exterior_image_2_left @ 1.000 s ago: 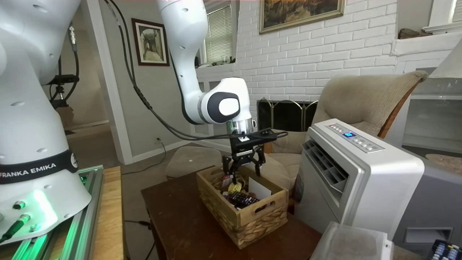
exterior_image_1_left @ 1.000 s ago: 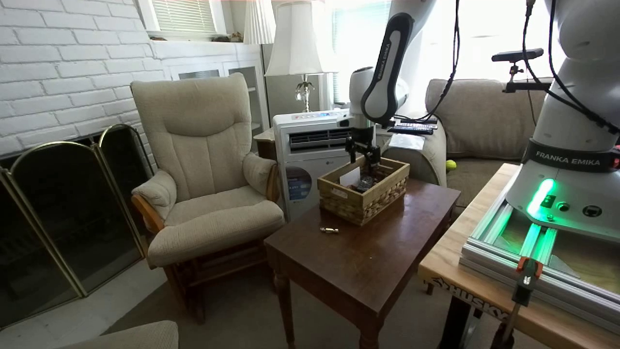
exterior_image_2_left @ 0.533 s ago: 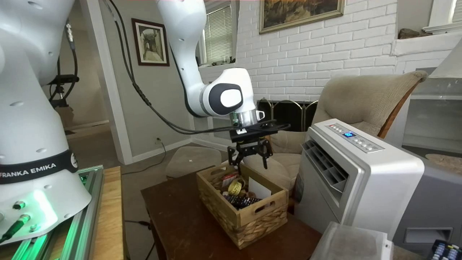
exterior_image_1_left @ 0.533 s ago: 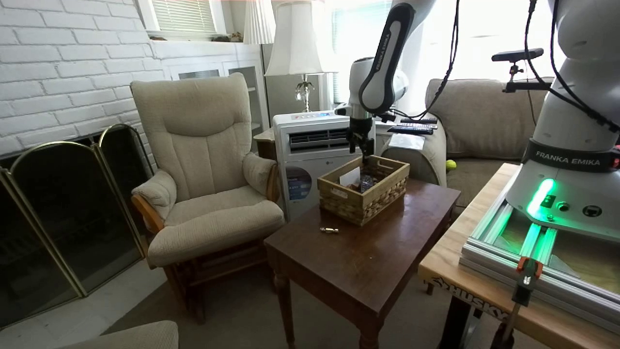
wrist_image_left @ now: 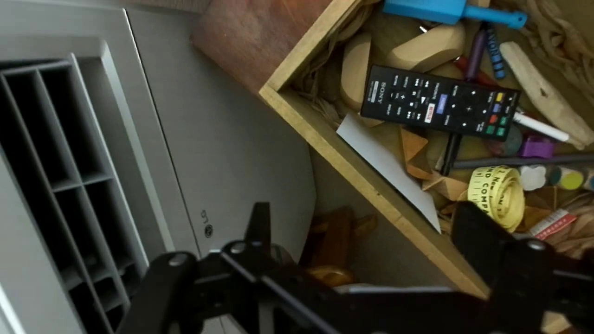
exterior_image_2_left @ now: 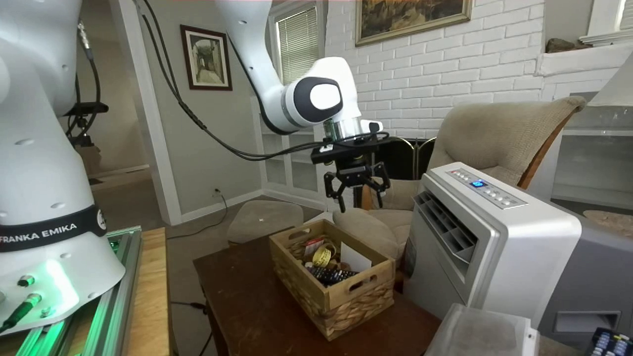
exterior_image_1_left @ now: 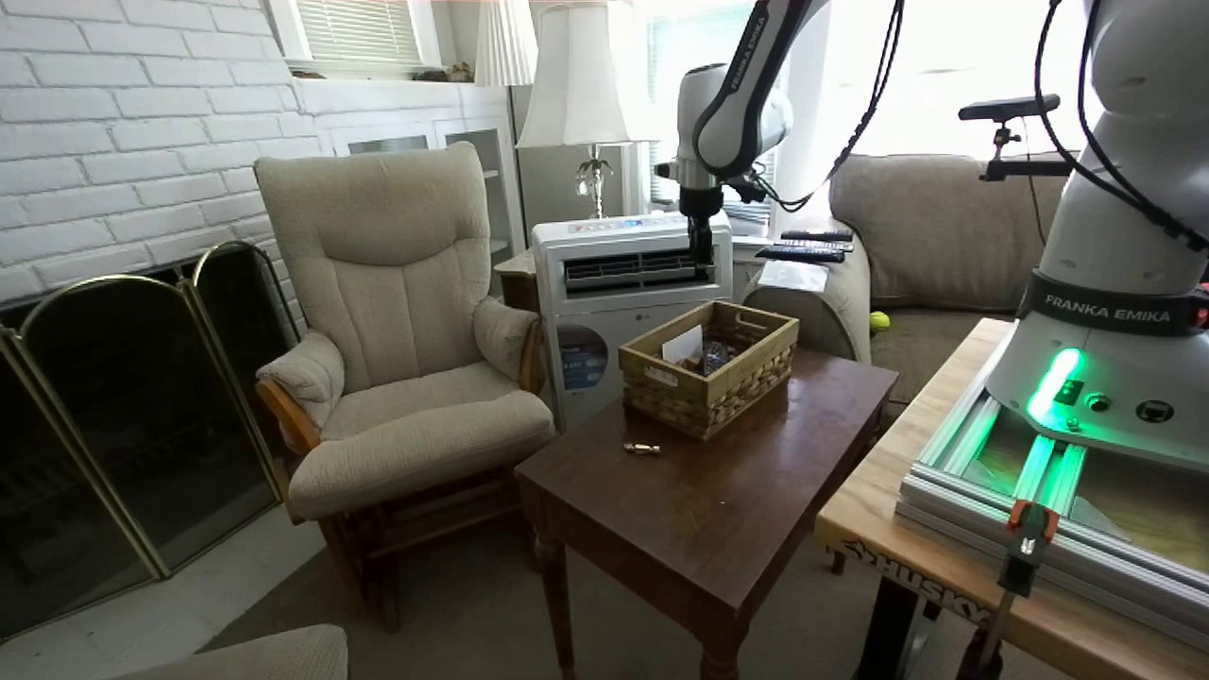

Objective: Turn the basket to the left, then turn on the air cooler, and finally put one remote in the basket

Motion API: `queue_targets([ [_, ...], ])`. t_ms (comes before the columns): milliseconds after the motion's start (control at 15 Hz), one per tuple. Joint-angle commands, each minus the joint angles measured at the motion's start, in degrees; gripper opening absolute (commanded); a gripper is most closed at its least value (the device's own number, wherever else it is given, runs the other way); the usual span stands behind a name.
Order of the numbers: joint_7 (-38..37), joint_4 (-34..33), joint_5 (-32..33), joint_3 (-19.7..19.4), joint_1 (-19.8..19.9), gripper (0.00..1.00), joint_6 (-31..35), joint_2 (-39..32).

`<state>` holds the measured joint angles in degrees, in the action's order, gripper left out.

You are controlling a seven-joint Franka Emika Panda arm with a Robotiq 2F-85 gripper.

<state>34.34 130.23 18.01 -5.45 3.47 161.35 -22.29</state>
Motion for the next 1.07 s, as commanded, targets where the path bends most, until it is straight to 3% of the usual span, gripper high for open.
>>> queue_targets([
  [0, -10.69, -3.91, 0.64, -1.5, -1.53, 1.0, -9.02, 1.55],
  [467, -20.57, -14.4, -6.57, 0.3, 0.94, 1.0, -29.07, -0.1],
  [867, -27.98, -17.76, -17.15, 0.96, 2.85, 1.0, -30.62, -2.14],
  [933, -26.1, -15.48, -13.26, 0.27, 1.88, 1.0, -29.48, -0.35],
  [1000, -26.6, -15.84, -14.48, 0.39, 2.14, 1.0, -29.48, -0.72],
])
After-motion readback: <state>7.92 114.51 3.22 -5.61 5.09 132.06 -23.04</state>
